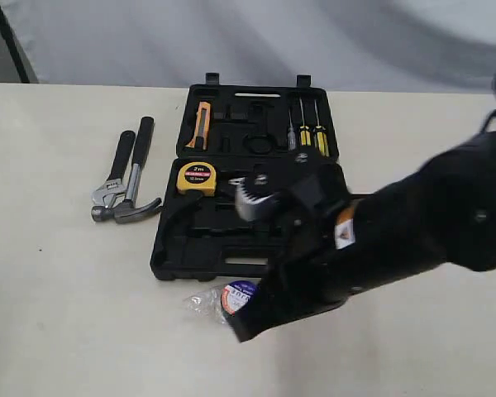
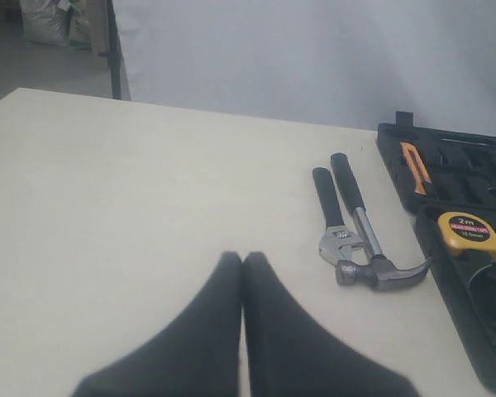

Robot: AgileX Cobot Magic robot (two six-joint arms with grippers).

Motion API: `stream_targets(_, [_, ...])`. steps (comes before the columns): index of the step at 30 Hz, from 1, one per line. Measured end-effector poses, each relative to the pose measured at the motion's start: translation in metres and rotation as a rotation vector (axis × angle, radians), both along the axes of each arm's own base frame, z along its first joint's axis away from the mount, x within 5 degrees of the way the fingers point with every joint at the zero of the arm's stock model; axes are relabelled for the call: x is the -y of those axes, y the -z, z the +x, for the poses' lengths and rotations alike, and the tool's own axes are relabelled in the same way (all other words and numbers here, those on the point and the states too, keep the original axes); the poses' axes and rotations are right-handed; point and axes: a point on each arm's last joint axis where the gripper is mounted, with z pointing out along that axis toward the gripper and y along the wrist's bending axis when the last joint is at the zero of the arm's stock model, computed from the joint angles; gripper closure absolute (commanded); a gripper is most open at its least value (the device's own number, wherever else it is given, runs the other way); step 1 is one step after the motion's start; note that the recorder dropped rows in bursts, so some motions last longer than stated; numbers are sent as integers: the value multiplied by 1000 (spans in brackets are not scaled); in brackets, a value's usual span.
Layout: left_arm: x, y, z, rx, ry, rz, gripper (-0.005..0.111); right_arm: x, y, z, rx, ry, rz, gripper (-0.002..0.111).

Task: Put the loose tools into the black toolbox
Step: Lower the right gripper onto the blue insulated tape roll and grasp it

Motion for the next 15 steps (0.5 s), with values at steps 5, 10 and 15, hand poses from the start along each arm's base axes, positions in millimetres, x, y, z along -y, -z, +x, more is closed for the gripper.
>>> stream_targets(5, [0, 0, 0, 0, 0, 0, 105, -63, 31, 30, -168, -21, -135, 33])
stream_targets(10, [0, 0, 0, 0, 0, 0, 105, -87, 58, 57, -279, 184, -216, 28])
stream_targets(15, [0, 0, 0, 0, 0, 0, 105, -78, 57, 67, -252, 449, -270, 28])
